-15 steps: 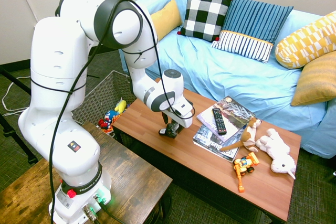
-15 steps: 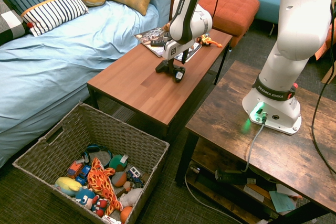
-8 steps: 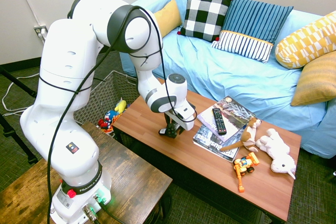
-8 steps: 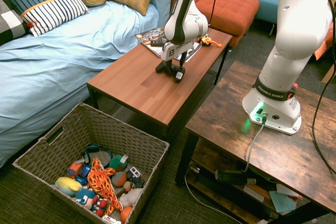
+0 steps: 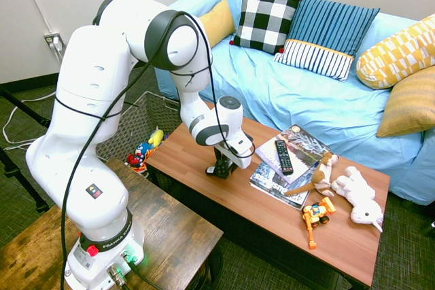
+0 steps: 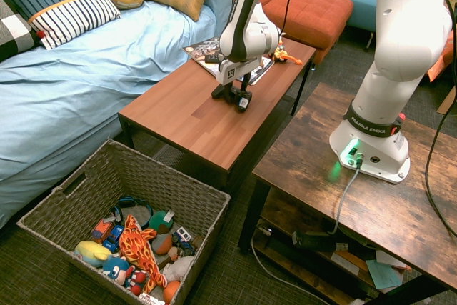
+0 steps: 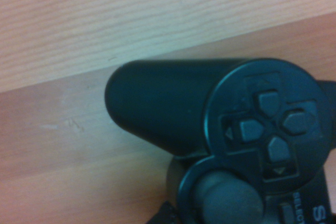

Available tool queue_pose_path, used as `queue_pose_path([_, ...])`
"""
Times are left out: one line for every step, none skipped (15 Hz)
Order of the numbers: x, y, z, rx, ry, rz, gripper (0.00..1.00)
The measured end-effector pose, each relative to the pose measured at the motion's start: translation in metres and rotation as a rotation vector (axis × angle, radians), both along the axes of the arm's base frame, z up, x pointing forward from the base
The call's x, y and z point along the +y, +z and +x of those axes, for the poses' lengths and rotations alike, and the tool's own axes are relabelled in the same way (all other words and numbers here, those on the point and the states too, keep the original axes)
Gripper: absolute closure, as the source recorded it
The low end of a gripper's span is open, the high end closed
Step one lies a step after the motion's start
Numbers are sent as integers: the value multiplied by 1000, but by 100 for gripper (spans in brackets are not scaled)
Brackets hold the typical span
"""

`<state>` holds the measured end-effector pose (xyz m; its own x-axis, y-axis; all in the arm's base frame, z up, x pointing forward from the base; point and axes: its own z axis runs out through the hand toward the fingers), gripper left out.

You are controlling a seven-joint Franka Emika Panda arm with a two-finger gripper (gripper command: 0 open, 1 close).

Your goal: Put the gamepad in the basket

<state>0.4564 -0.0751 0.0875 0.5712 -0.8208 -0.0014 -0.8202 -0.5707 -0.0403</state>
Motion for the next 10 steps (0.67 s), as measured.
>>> queue_pose_path([2, -2, -1, 3, 0, 4, 100])
queue_pose_path([4, -3, -1, 5, 3, 7, 100])
queue_pose_path([5, -4, 0, 4, 6, 9, 100])
queue_pose_path([6, -4, 0, 3, 6, 11, 100])
queue_pose_path([7, -4, 0, 3, 4, 14, 100])
queue_pose_path([8, -4, 0, 2, 4, 17, 100])
queue_pose_path([9, -4, 0, 2, 3, 20, 100])
queue_pose_path([11, -4, 0, 1, 2, 25, 100])
queue_pose_path([14, -4, 0, 0, 5, 32, 100])
queue_pose_path([16, -3, 1, -3, 3, 39, 100])
